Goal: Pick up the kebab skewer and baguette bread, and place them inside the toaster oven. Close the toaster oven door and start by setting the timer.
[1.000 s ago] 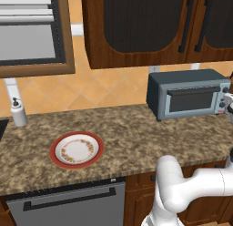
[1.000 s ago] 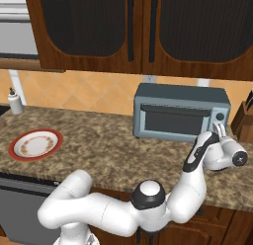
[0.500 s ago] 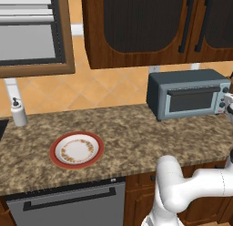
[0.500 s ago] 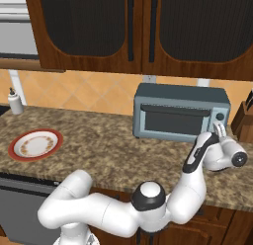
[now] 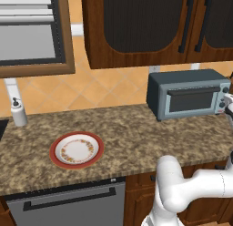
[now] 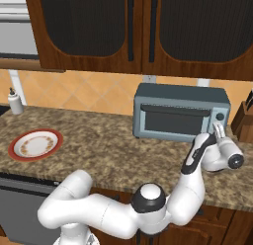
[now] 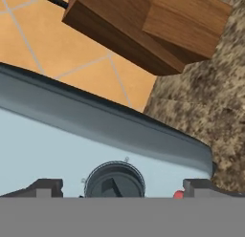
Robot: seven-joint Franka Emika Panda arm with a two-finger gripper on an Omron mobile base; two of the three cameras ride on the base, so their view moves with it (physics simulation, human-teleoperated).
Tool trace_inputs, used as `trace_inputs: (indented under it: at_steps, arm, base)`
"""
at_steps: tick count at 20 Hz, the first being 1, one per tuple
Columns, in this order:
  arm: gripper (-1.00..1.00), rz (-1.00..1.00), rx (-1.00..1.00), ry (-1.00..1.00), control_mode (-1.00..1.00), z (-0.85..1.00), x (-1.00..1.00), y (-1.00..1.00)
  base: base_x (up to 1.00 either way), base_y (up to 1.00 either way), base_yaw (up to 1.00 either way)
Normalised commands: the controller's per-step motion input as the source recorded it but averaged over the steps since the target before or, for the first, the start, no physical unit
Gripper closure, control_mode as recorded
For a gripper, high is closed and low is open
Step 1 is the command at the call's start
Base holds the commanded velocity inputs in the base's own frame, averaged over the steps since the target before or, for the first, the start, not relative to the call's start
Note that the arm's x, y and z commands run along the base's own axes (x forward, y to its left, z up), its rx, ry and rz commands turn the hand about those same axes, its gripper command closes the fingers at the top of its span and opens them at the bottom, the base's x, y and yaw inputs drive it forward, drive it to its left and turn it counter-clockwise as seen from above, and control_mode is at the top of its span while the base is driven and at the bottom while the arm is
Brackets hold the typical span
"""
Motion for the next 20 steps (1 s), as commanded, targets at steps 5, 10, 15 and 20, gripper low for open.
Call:
trace_inputs:
  at_steps: [5,10,15,20]
  arm:
    - [1.0,-0.05,0.01,0.0,-1.0,0.01,0.03,0.0]
    - [1.0,-0.06,0.05,0.0,-1.0,0.16,0.0,-0.04]
    - [1.0,-0.05,0.08,0.0,-1.0,0.09,0.0,0.01]
    - [1.0,-0.03,0.11,-0.01,-1.0,0.05,0.0,0.14]
  base:
    - [0.0,0.0,0.0]
    - [0.0,0.0,0.0]
    - [0.0,0.0,0.0]
    - [0.0,0.0,0.0]
